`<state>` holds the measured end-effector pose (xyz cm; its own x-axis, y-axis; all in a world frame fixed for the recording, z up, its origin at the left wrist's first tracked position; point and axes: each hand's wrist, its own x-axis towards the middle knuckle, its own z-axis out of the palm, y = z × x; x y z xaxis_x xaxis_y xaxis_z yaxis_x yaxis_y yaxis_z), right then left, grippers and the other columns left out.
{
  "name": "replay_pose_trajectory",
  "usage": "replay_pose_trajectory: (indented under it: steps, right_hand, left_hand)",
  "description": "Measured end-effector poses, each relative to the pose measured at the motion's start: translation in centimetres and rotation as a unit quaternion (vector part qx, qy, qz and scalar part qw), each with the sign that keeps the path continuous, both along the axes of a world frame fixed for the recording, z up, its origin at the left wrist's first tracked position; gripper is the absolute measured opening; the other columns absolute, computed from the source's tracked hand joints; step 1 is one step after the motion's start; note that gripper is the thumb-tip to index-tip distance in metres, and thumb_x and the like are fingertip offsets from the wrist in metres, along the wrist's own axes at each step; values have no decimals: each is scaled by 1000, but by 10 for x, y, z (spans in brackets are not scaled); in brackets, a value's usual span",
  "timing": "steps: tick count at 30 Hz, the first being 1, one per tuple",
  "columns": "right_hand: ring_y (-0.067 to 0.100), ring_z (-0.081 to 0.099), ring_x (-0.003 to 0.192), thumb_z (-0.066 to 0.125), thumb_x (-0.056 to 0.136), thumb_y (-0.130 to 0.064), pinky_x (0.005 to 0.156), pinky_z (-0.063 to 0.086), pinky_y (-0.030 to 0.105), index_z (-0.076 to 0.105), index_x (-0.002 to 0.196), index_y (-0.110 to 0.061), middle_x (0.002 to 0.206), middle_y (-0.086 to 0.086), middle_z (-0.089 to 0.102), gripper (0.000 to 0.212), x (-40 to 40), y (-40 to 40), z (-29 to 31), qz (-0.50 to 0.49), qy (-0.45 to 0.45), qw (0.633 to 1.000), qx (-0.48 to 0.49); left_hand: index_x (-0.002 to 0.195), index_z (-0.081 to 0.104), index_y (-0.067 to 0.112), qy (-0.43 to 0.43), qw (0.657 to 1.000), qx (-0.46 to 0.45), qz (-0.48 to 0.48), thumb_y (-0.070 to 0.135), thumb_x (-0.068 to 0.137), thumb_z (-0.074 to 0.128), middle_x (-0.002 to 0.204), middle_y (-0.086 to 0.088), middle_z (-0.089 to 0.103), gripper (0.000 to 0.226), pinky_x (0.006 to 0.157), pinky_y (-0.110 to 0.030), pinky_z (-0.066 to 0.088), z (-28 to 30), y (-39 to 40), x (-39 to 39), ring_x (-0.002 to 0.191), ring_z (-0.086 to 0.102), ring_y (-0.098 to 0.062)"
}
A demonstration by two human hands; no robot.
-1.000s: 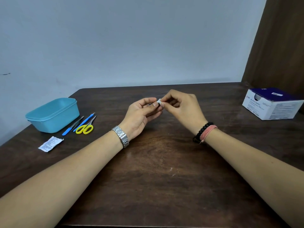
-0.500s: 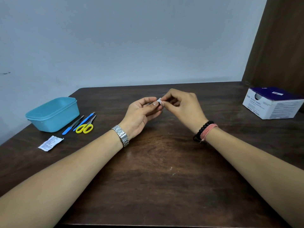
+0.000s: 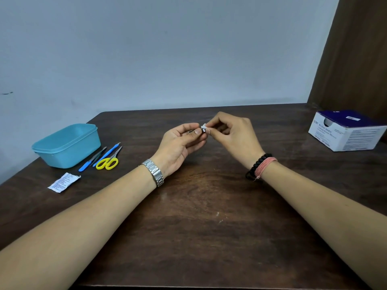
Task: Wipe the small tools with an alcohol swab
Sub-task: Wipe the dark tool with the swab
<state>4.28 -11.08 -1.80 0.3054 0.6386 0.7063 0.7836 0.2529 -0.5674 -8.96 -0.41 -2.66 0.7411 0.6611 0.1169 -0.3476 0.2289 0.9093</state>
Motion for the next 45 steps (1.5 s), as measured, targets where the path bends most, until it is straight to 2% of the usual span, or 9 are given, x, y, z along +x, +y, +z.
replay_pose_trajectory:
  steps: [4,13,19,27,32,36,39,42,45]
  right_hand:
    - [0,66,72,74,84,-13,65,46,8,72,83,-11,77,-16,70,3,14,-1,-2,-39,42,998,-17]
    - [11,67,72,73,84,-13,67,54,24,71,86,-12,80,-3,73,2,-1,-1,-1,1,-17,1000,5]
    - [-2,64,68,74,84,-13,63,43,7,72,83,-10,77,-13,71,3,14,0,-5,-38,45,998,-13]
    - [10,68,73,73,84,-13,68,55,25,71,86,-12,79,-4,73,2,-3,-1,-1,12,-11,1000,3]
    - [6,67,72,73,85,-13,66,53,18,71,84,-11,80,-11,72,3,8,-1,-3,-17,27,999,2]
    - [7,67,72,74,84,-15,66,49,15,71,82,-12,81,-9,73,4,18,1,-6,-52,51,997,-12]
    - [7,66,72,73,85,-13,66,52,17,71,84,-12,79,-12,71,3,10,0,-5,-32,31,999,-6]
    - [10,66,72,72,85,-13,66,55,24,71,86,-12,79,-6,71,2,0,-1,-3,-13,-5,1000,4]
    - [9,66,72,73,85,-13,66,53,21,71,86,-12,79,-6,72,2,0,0,-3,-14,-2,1000,6]
  left_hand:
    - [99,64,5,2,1000,-4,-6,-4,90,60,82,-8,74,14,81,-34,60,0,-1,1,78,72,-17]
    - [96,64,7,0,1000,-1,2,-3,90,60,82,-9,75,13,78,-31,60,-1,0,1,76,73,-16]
    - [98,64,5,-3,1000,-9,-6,-5,90,59,81,-8,74,13,76,-32,60,-1,0,1,77,72,-17]
    - [96,64,7,-2,1000,0,-1,-4,90,60,83,-10,75,13,78,-32,60,-2,0,1,77,72,-17]
    - [97,65,6,-8,1000,-10,-8,-5,90,60,84,-10,74,14,77,-32,60,0,1,0,79,73,-18]
    - [97,64,5,-7,1000,-5,-11,-6,90,58,80,-8,73,14,75,-31,60,0,-2,1,77,72,-17]
    - [97,64,5,-3,1000,-4,-9,-5,90,59,82,-9,74,14,75,-31,60,0,-1,0,77,72,-17]
    - [97,65,6,-4,1000,-3,-5,-5,90,59,84,-11,74,14,76,-31,60,-1,0,0,77,72,-17]
    - [97,65,6,-7,1000,-6,-5,-5,90,59,84,-10,74,14,78,-32,60,-1,1,0,77,72,-17]
